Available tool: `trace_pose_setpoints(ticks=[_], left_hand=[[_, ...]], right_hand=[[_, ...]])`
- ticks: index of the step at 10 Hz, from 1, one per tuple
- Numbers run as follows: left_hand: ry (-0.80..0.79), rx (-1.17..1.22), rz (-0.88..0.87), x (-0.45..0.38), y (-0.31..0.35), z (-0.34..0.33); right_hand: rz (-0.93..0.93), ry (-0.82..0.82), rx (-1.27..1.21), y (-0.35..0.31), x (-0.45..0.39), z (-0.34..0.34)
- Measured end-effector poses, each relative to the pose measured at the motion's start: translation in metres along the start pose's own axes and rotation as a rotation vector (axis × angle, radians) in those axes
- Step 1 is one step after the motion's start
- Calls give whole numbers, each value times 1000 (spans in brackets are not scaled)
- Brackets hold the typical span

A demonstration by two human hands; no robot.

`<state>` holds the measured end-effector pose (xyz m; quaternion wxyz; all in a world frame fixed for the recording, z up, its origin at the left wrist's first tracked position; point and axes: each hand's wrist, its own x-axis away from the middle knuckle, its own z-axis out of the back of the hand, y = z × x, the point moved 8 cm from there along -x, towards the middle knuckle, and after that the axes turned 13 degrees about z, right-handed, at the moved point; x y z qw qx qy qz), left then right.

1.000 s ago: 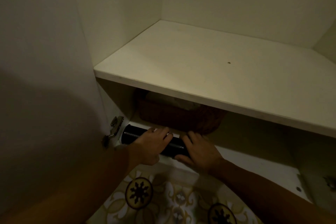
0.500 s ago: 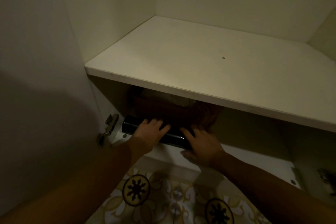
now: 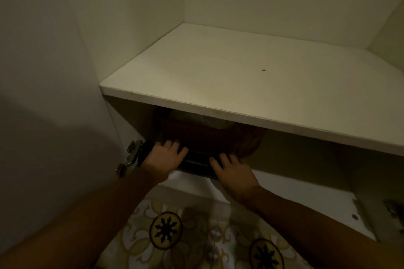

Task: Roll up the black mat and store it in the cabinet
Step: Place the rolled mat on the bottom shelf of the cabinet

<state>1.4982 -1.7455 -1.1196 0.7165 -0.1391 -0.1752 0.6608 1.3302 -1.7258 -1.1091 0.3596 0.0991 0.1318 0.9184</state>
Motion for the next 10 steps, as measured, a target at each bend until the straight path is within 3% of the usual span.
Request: trace_pose_setpoints(ticks=[2,7,10], left_hand=[[-25,13,35,-3,-1,-1],[111,132,-37,3,4,4],[45,395,-64,65,16,33]], right_hand=[[-13,1,-168,3,-9,-11],[-7,41,-116,-4,-26,-5],[-208,-119,-296,-17,41,8]])
